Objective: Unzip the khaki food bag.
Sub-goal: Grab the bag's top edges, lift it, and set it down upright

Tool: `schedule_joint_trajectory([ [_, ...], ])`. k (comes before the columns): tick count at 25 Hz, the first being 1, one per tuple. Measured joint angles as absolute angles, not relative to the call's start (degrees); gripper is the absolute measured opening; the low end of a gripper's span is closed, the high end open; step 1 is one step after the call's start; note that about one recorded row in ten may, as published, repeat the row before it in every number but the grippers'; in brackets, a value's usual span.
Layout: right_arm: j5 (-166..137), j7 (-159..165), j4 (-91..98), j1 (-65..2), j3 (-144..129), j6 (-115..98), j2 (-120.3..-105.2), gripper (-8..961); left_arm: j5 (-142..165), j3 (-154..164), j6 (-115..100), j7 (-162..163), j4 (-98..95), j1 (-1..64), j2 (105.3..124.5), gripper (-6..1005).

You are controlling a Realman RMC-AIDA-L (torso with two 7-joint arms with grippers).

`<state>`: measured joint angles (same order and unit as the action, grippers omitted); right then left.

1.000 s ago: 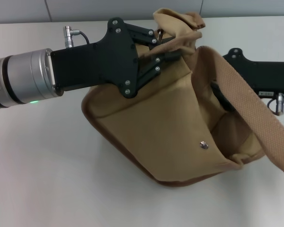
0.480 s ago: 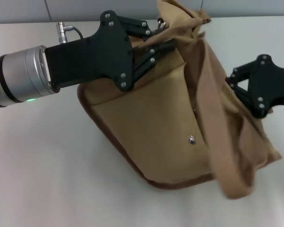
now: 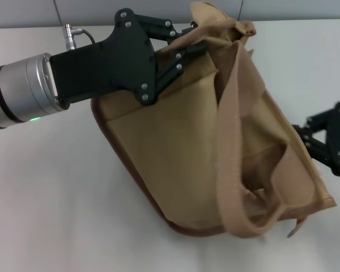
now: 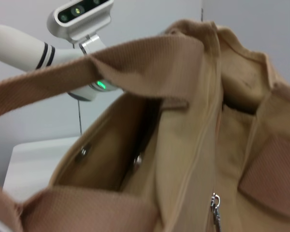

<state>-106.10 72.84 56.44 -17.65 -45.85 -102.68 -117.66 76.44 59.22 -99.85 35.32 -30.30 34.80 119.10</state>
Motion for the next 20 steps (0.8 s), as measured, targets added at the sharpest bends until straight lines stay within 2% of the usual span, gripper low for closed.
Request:
schedule_joint_trajectory([
  [10,-118.8,72.6,56.1,-15.5,-35.7,-108.7,-117.42,0,75.6,59.1,-99.7,35.3,-30.1,34.8,119.09,116],
  [20,-111.1,72.7,52.8,-15.9,-20.6,-110.2,-117.98,10,75.0,59.7,-99.7,35.3,-29.9,34.9,119.12,119],
])
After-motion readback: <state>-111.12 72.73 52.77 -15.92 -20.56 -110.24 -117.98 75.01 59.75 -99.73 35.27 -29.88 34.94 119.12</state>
